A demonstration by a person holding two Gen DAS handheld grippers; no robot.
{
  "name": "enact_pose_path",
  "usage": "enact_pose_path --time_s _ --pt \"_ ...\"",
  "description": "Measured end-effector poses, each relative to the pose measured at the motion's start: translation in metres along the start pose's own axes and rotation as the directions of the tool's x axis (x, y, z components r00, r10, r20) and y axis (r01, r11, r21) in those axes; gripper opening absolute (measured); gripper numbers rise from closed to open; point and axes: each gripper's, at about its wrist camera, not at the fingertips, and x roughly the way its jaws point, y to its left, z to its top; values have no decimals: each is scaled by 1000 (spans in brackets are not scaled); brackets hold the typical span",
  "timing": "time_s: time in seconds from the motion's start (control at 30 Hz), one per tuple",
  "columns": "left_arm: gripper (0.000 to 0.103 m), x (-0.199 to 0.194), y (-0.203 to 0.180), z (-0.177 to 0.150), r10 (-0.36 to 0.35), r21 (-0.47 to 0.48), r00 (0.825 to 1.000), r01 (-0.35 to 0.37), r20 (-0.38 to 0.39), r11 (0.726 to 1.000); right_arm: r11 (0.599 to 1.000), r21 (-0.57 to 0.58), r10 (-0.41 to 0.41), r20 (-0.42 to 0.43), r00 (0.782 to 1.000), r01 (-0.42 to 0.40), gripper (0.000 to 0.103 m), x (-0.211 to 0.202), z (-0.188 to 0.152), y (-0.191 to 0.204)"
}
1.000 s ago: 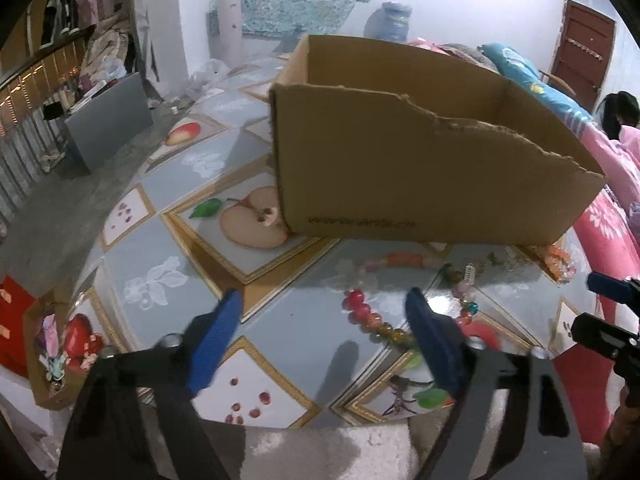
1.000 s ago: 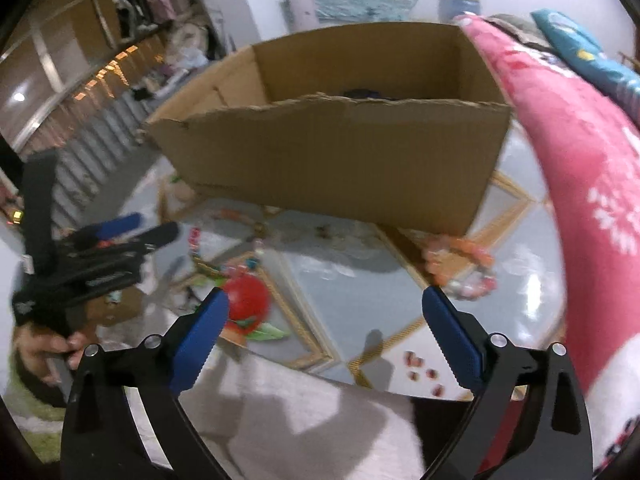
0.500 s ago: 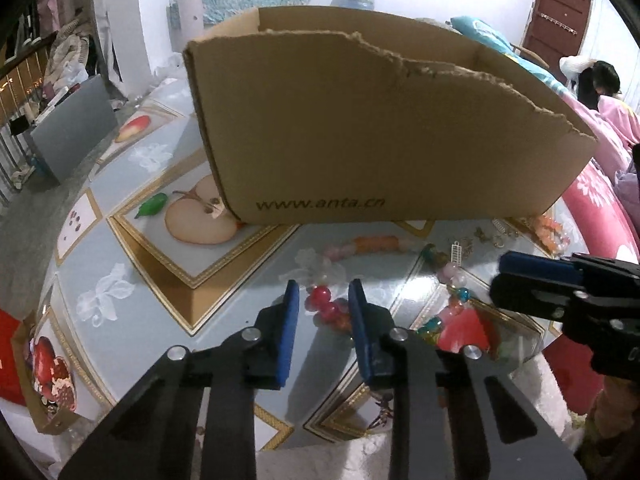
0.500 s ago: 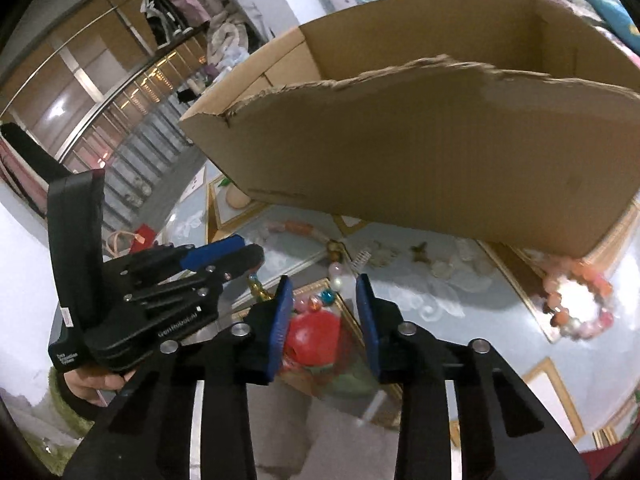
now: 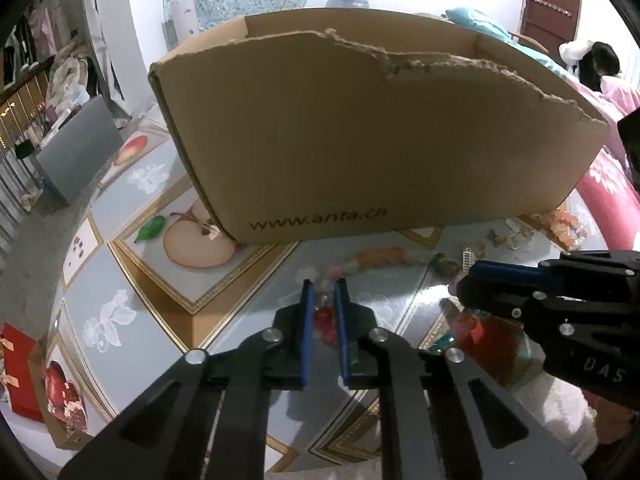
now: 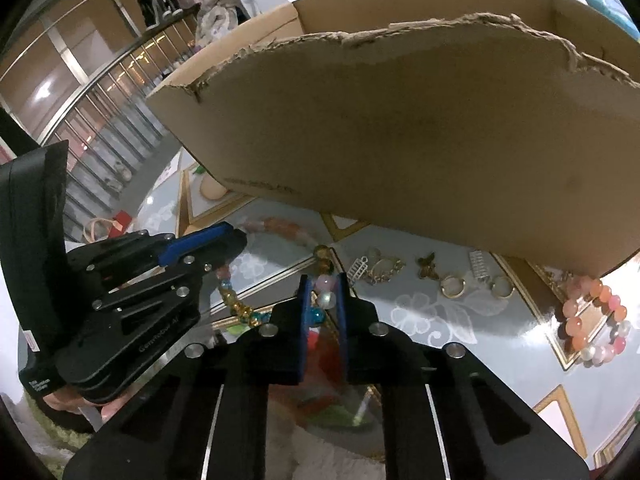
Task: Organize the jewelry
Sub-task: 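Grasp the multicolour glass-bead bracelet with the right gripper while the left gripper grips it too, then carry the bead bracelet over the box and lower it beside the watch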
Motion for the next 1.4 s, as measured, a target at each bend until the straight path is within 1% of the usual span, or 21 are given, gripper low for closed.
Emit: enact_pose_path --time_s 0.13,0.23,0.43,0.73,0.9,0.97,1.07,1.13,1.2,1.27,1.33,1.4 --pt "9 -1 0 -1 -6 -5 1000 6 -3 1000 1000 23 14 12 1000 -15 7 0 1 -2" --pt "9 -6 2 -2 -34 -29 999 34 -1 999 999 41 34 31 999 -35 7 -6 1 -4" --pt "9 -25 1 -1 -52 -45 998 53 26 998 997 42 56 58 997 -58 7 -18 2 -4" --pt "9 -70 -10 4 -74 -45 992 79 103 996 997 2 80 128 988 -81 7 -40 1 10" --pt "9 -108 -15 16 -103 -30 979 110 175 993 994 -55 107 192 976 -98 7 -64 8 26" --pt "9 -126 -16 24 -124 -21 969 131 215 991 990 -89 125 228 966 -107 7 -81 15 32" --pt "9 -146 -15 44 -133 6 954 136 269 991 984 -141 145 280 949 -109 7 -100 31 40" --pt "9 -153 -12 59 -138 17 947 139 290 990 980 -169 154 300 941 -106 7 -108 47 44" --pt "9 -156 -8 81 -134 29 940 131 313 991 977 -186 156 311 937 -101 7 -110 64 43" --pt "9 -150 -6 98 -123 36 941 118 315 992 980 -178 140 296 945 -90 7 -103 88 39" --pt "9 -139 -4 115 -123 41 947 116 296 992 984 -149 137 249 959 -102 7 -87 112 29" --pt "9 -116 -1 133 -108 40 962 101 251 994 987 -111 132 183 974 -113 7 -68 131 19"
